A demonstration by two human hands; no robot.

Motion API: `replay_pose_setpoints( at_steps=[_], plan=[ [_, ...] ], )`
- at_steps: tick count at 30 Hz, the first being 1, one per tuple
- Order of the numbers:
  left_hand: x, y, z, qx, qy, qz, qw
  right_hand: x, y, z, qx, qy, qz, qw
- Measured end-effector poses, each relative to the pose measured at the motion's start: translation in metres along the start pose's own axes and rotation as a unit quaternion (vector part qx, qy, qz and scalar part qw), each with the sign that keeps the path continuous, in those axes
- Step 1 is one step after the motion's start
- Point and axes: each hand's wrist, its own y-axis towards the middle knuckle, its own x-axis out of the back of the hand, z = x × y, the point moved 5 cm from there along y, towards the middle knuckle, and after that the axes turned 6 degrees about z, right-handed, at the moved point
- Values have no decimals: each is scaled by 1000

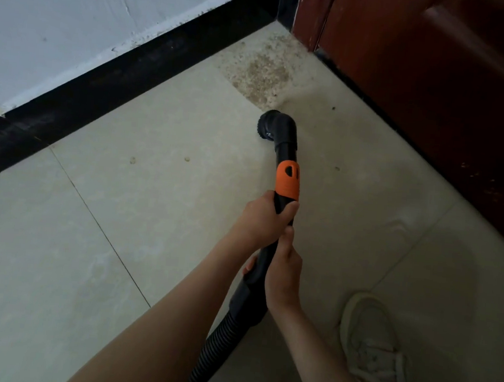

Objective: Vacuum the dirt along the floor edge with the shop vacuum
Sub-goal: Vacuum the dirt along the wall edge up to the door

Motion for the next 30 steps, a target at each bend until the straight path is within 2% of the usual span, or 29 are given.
replay_pose_setpoints(
  at_steps=[9, 30],
  plan=[
    [4, 11, -12, -1, 37, 32, 999, -2, 10, 5, 6, 24, -18, 1000],
    [112, 68, -1, 47, 15, -51, 997, -90, 91, 47, -21, 8, 71, 997]
  ],
)
